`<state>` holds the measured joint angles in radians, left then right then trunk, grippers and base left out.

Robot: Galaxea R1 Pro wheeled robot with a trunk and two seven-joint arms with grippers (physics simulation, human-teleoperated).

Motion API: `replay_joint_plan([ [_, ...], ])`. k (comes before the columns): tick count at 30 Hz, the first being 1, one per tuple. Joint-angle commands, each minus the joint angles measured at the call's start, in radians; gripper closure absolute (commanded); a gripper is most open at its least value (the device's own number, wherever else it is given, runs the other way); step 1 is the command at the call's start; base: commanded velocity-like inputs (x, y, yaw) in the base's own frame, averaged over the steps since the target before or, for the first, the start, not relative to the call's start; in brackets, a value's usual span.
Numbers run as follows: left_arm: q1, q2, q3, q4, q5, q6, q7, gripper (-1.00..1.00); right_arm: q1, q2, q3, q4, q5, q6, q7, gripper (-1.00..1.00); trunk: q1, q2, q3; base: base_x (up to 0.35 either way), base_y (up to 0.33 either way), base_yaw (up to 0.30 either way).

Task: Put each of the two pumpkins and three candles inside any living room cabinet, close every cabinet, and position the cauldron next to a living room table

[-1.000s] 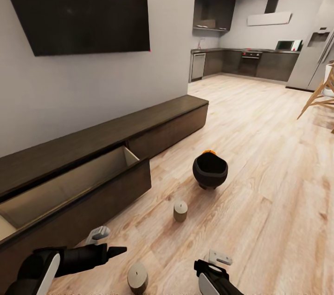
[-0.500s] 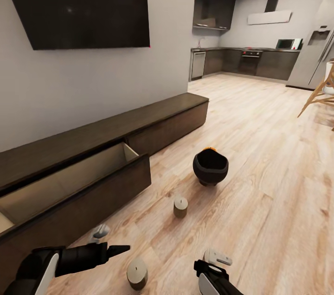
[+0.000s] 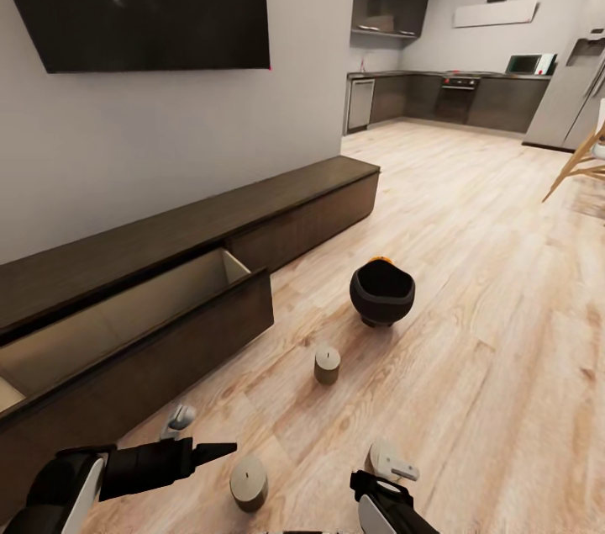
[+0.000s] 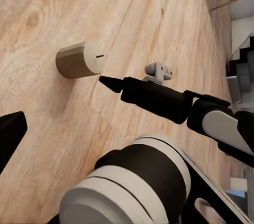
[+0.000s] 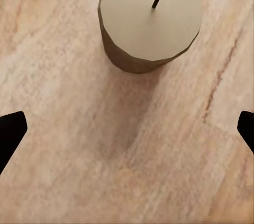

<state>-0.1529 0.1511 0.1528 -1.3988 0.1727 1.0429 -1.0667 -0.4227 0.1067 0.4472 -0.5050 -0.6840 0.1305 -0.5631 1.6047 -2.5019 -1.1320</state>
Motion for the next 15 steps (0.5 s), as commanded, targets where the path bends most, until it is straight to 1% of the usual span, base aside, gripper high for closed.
replay_joint_plan([
  [1,0.000,0.000,0.001,0.000,-0.001,0.004,-0.004,-1.00,-0.001,-0.001,0.006,-0.002,-0.003,0.006,-0.008,-1.00,0.000,-0.001,-0.005,0.000,0.000,0.000],
  [10,0.000,-0.001,0.001,0.000,-0.001,0.004,-0.004,-1.00,-0.001,0.000,0.005,0.000,-0.003,0.006,-0.008,-1.00,0.004,-0.003,-0.040,0.000,0.000,0.000],
  [15,0.000,-0.002,-0.002,0.000,-0.001,0.004,-0.004,-1.00,-0.001,0.000,0.003,0.000,-0.003,0.007,-0.008,-1.00,0.004,-0.003,-0.040,0.000,0.000,0.000],
])
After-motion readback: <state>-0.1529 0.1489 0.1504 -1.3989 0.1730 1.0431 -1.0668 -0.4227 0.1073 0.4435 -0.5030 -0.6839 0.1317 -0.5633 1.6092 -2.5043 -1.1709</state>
